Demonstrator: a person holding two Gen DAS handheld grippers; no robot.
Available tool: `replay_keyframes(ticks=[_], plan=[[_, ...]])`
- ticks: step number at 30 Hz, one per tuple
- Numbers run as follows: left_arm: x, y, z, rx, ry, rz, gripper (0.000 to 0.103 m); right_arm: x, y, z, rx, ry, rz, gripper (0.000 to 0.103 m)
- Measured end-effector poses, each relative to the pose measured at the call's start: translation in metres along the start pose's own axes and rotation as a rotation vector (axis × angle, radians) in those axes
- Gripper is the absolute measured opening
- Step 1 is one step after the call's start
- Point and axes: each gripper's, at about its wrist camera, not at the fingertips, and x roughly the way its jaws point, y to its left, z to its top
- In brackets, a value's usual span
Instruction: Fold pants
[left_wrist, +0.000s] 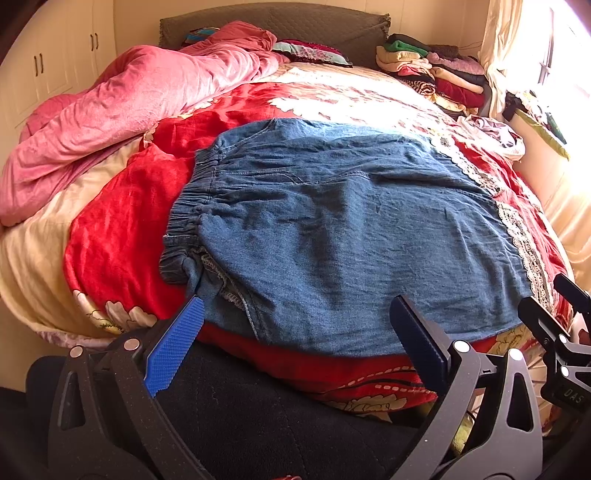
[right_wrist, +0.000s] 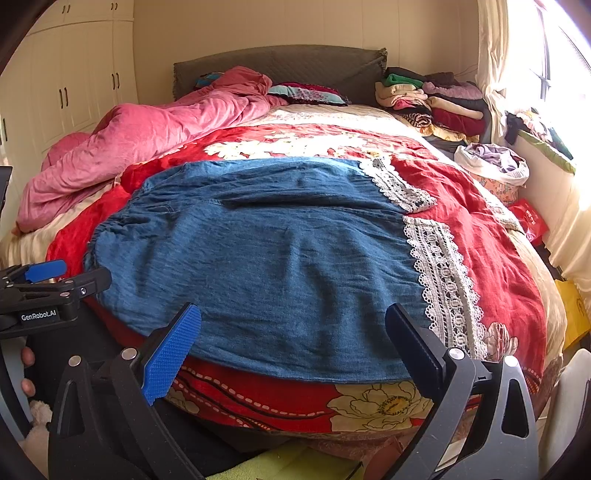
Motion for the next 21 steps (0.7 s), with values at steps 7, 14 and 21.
replay_keyframes(ticks=[7,14,21], plan=[[0.0,0.0,-0.001,0.001,0.001,0.002,0.095,0.0,0.001,0.0,0.001,-0.001,-0.001,0.099],[0.004,0.003,0.001,0.0,0.01,0.003,0.095,0.002,0.003,0.0,-0.007,0.002,0.001,0.099],[0.012,0.01,0.004,-0.006,0.01,0.011,0.095,0.012,0.003,0.004,-0.014,0.009,0.016,0.099]])
